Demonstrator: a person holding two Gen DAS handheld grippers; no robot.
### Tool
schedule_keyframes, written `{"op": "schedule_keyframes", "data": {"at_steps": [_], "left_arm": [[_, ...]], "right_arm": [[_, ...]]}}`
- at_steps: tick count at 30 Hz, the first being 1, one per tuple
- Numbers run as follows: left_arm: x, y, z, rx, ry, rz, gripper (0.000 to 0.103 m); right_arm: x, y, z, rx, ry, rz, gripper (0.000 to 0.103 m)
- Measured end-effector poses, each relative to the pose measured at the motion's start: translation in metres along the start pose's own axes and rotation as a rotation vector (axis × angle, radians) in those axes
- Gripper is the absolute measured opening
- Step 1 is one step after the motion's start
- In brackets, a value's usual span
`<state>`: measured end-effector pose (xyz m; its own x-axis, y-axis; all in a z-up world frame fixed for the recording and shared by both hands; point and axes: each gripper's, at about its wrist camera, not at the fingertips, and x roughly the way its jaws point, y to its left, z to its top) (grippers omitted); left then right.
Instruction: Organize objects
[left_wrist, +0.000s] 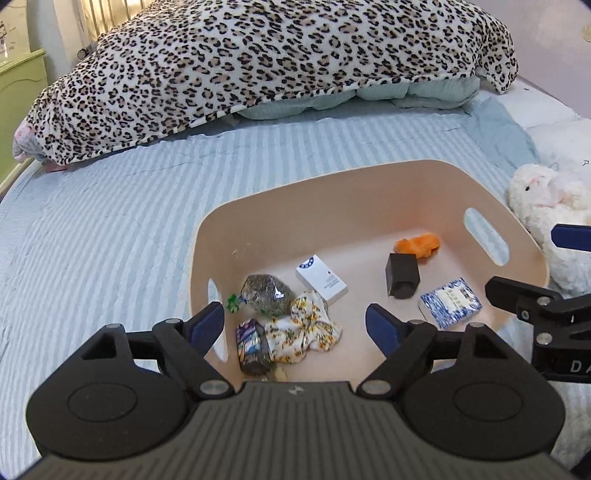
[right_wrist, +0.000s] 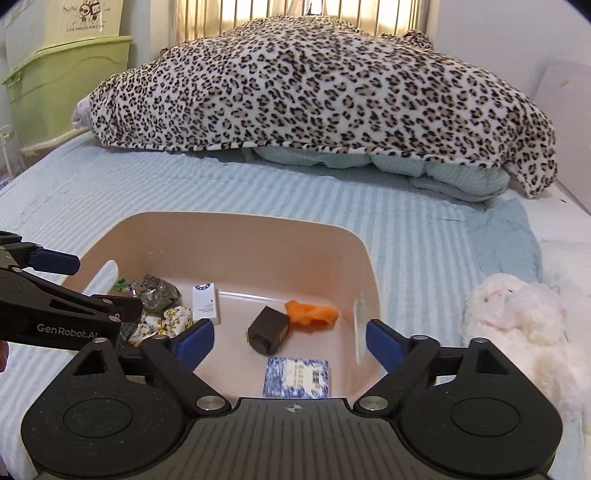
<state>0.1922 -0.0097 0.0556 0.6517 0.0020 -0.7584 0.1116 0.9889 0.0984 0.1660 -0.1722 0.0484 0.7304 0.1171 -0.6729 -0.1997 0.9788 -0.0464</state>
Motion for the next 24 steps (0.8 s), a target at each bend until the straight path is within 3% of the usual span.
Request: {"op": "schedule_keyframes", "data": {"at_steps": [24], "left_arm": [[-0.087,-0.014,-0.080,-0.052,-0.009,-0.036,0.084]], "right_arm": [[-0.091,0.006,-0.066,0.093,-0.014,0.027,0.096]]}}
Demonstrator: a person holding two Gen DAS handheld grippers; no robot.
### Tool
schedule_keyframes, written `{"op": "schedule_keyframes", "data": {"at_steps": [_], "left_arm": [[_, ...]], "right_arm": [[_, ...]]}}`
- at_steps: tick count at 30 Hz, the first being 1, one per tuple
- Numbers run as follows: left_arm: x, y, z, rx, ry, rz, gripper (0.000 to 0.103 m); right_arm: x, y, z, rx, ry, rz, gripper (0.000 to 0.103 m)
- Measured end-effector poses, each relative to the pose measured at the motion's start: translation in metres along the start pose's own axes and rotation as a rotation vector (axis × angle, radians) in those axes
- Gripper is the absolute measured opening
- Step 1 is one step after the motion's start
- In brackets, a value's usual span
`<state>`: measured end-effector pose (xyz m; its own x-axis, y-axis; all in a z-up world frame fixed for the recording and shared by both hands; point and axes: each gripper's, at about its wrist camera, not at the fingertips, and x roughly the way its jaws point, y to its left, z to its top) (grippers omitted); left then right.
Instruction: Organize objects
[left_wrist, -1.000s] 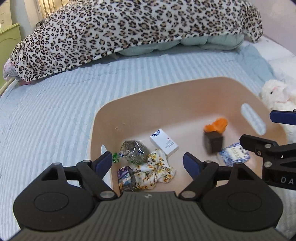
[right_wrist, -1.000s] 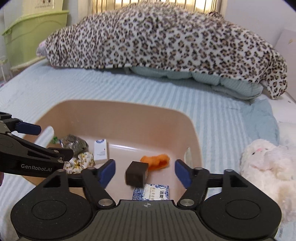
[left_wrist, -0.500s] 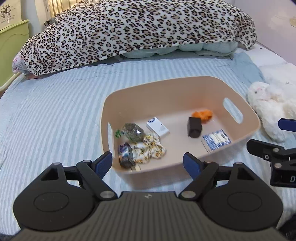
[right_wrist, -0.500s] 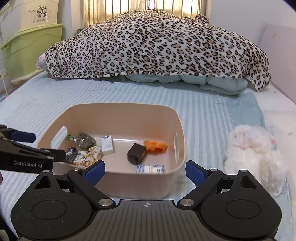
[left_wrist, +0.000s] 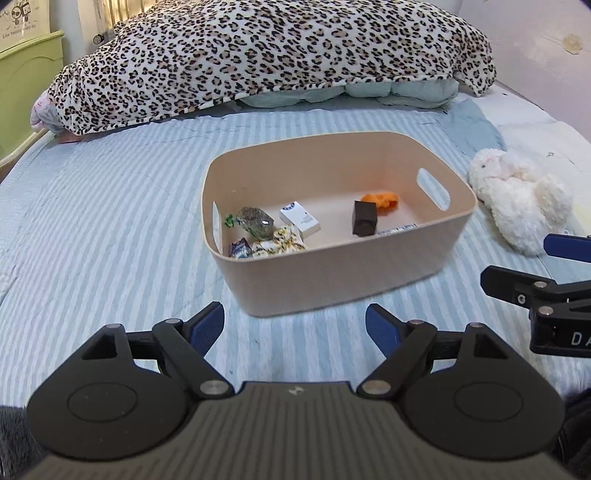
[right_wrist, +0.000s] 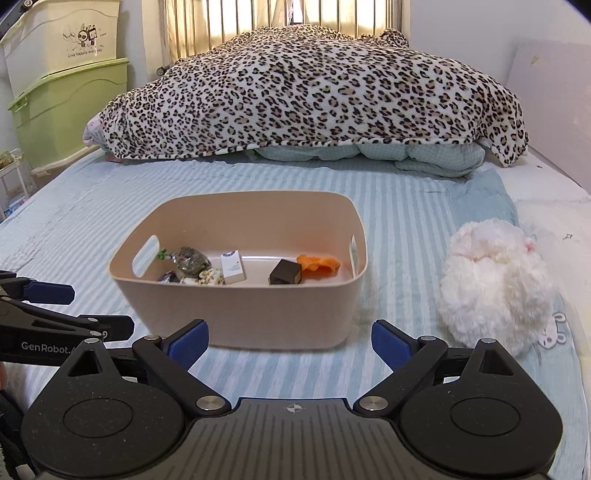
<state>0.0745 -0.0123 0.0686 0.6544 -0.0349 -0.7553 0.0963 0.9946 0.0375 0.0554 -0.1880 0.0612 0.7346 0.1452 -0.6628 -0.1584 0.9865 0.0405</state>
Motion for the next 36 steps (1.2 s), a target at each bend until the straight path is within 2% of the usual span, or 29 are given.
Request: {"op": "schedule_keyframes", "data": {"at_steps": [12,19,36], "left_arm": [[-0.038,-0.002,-0.028,-0.019,-0.059,0.032,0.084],[-0.055,-0.002,-0.041,-0.040,-0.072,0.018,0.084],[-0.065,0.000,-0.062,-0.042,-0.060,0.016,0.084]], "right_arm": [[-0.028,0.013,-0.023,-0.010,0.006,0.021,0.097],[-0.041,0.021,-0.031,-0.025,0.011,0.036,0.097],[-0.058,0.028,-0.051,-0.035,0.035,0.029,0.097]]}}
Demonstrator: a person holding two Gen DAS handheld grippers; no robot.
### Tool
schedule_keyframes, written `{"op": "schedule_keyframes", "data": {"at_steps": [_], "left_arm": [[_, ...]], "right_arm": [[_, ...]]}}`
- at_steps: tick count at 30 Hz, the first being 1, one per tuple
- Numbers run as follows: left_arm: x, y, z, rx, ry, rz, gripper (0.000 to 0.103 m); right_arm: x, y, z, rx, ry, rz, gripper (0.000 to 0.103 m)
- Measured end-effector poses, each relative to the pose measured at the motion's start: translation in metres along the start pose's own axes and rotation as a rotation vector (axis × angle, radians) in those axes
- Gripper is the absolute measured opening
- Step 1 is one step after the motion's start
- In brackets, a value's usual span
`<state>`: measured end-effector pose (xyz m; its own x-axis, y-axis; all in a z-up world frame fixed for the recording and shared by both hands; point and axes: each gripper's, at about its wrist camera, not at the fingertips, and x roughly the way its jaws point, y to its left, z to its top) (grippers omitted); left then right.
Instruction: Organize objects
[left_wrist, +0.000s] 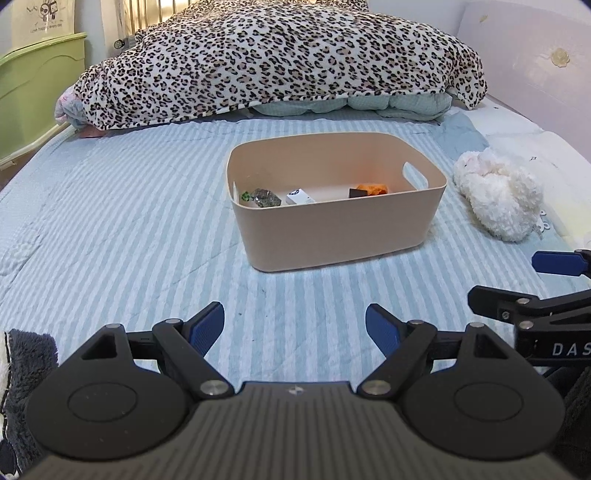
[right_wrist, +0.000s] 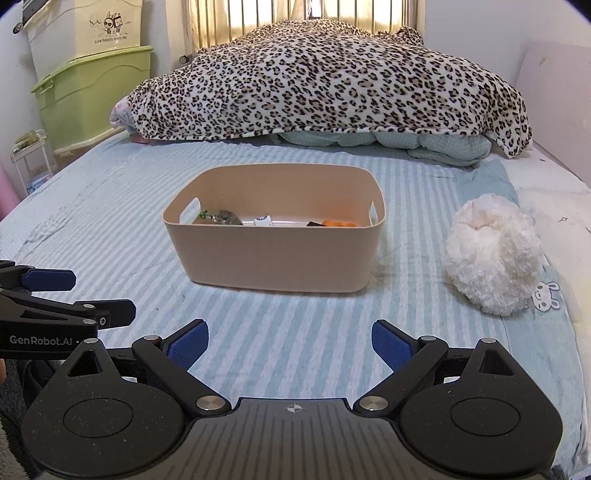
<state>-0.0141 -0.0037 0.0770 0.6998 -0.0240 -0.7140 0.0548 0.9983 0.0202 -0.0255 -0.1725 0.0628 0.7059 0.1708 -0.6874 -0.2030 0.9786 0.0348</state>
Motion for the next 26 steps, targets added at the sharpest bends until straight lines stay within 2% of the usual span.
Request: {"op": "schedule_keyframes", "data": {"at_steps": [4,26], "left_arm": [[-0.0005,0.0000,-0.0044,0.011,-0.006,0.025,0.084],[-0.0063,-0.0030,-0.0104,0.013,0.005,-0.003,0.084]], "right_arm": [[0.0008,-0.0030,-0.0055,0.027,0.010,0.008,0.097],[-0.0062,-0.0053,-0.0090,0.041,0.018,0.013,0.097]]}}
